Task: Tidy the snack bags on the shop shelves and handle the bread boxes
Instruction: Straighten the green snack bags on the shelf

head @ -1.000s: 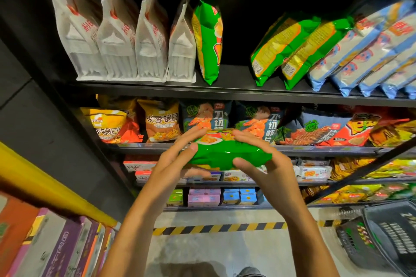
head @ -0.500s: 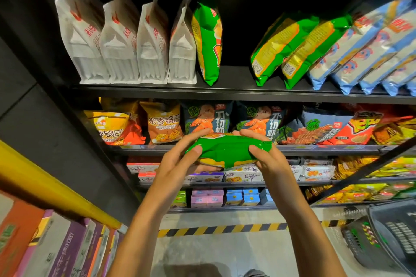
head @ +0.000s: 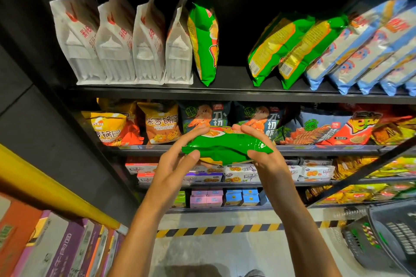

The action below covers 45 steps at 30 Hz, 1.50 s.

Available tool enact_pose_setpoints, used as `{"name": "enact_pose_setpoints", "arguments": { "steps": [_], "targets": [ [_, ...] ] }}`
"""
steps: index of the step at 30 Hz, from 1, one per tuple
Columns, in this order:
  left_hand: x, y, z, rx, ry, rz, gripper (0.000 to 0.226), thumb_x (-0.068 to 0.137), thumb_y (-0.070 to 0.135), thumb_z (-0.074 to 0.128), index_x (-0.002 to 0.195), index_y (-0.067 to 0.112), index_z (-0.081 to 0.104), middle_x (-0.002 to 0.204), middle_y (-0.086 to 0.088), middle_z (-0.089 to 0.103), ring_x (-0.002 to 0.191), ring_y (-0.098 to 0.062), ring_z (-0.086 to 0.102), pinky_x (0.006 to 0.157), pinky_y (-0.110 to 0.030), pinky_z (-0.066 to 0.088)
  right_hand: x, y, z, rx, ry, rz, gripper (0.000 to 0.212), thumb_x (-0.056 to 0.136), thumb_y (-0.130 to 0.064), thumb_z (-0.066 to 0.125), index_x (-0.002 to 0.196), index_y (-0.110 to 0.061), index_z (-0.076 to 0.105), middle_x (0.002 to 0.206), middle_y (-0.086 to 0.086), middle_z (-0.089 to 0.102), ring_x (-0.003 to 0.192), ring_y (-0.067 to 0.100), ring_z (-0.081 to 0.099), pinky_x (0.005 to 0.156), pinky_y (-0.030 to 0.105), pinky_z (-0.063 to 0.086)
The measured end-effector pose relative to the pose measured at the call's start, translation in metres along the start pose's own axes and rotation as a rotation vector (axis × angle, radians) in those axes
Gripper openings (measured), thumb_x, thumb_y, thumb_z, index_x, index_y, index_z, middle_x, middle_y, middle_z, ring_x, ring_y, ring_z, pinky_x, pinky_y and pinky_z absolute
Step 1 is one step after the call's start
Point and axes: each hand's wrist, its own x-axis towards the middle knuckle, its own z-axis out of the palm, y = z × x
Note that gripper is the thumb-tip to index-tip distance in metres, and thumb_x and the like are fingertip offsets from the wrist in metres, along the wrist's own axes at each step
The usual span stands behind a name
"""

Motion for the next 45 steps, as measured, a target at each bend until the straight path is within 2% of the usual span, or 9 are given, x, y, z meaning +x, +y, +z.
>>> {"name": "enact_pose_setpoints", "arguments": {
  "steps": [6,10,14,19,22,32,37,41,45],
  "targets": [
    [0.003,-0.006,0.001,-0.046,-0.018,0.029,0.044,0.099,0.021,0.046,0.141,0.015,0.057,0.148,0.001,0.058,0.136,-0.024,0.055,0.093,-0.03,0.054,-0.001,0.001,-0.002,-0.015,-0.068,-0.055,0.056,0.087,-0.014,0.056,0.143,-0.018,0.056,0.146,-0.002,0.06,0.135,0.016,0.057,0.099,0.029,0.053],
    [0.003,-0.007,0.002,-0.012,-0.044,0.103,0.053,0.089,0.016,0.052,0.142,0.01,0.054,0.153,0.002,0.053,0.147,-0.02,0.042,0.114,-0.054,0.041,-0.002,0.001,-0.004,-0.067,-0.058,-0.094,0.066,0.081,-0.025,0.065,0.146,-0.016,0.054,0.148,-0.006,0.059,0.141,0.01,0.05,0.102,0.019,0.047],
    [0.004,-0.008,0.004,0.064,-0.041,0.179,0.048,0.088,0.009,0.05,0.135,0.009,0.058,0.156,0.0,0.049,0.151,-0.023,0.035,0.118,-0.061,0.033,-0.008,-0.007,-0.007,-0.066,-0.116,-0.101,0.061,0.092,-0.031,0.061,0.151,-0.02,0.051,0.156,-0.007,0.051,0.148,0.012,0.041,0.115,0.032,0.038],
    [0.016,0.0,0.009,0.234,-0.108,0.323,0.045,0.085,0.013,0.051,0.129,0.009,0.061,0.16,0.001,0.043,0.153,-0.022,0.031,0.121,-0.036,0.033,0.002,-0.02,-0.025,-0.015,0.018,0.095,0.069,0.082,-0.077,0.06,0.144,-0.046,0.055,0.153,-0.019,0.052,0.145,0.007,0.045,0.112,0.045,0.042],
    [0.024,0.005,0.016,0.309,-0.204,0.353,0.049,0.088,-0.002,0.052,0.136,0.01,0.057,0.164,0.004,0.037,0.155,-0.022,0.028,0.12,-0.038,0.036,0.009,-0.027,-0.036,-0.081,-0.004,0.178,0.062,0.077,-0.069,0.078,0.135,-0.054,0.06,0.152,-0.011,0.053,0.141,0.014,0.051,0.105,0.044,0.054],
    [0.071,0.035,0.019,0.052,-0.093,0.118,0.112,0.072,0.082,0.068,0.16,0.04,0.013,0.138,0.045,0.05,0.129,0.001,0.057,0.104,-0.029,0.046,0.035,-0.06,-0.052,-0.076,-0.013,-0.138,0.061,0.096,-0.009,0.063,0.148,-0.034,0.044,0.132,-0.03,0.065,0.127,-0.008,0.057,0.096,0.013,0.051],
    [0.119,0.059,0.036,-0.032,-0.143,-0.028,0.1,0.072,0.068,0.081,0.155,0.041,0.031,0.146,0.013,0.059,0.136,-0.012,0.055,0.115,-0.041,0.041,0.074,-0.072,-0.06,-0.115,-0.096,-0.195,0.068,0.093,-0.018,0.066,0.153,-0.031,0.038,0.141,-0.019,0.063,0.134,0.006,0.056,0.113,0.034,0.047],
    [0.141,0.071,0.066,-0.099,0.092,0.01,0.057,0.085,0.028,0.072,0.138,0.028,0.052,0.121,0.005,0.075,0.109,-0.013,0.073,0.08,-0.023,0.06,0.106,-0.076,-0.075,-0.12,-0.149,-0.223,0.067,0.096,-0.019,0.068,0.154,-0.034,0.038,0.149,-0.014,0.057,0.139,0.008,0.053,0.117,0.038,0.043],
    [0.161,0.07,0.084,-0.056,0.318,0.163,0.06,0.083,0.021,0.076,0.138,0.027,0.053,0.12,0.007,0.075,0.107,-0.01,0.073,0.079,-0.02,0.059,0.128,-0.074,-0.092,-0.123,0.003,-0.354,0.073,0.092,-0.029,0.077,0.153,-0.038,0.039,0.154,-0.022,0.048,0.144,0.003,0.045,0.121,0.034,0.037]
  ]
}}
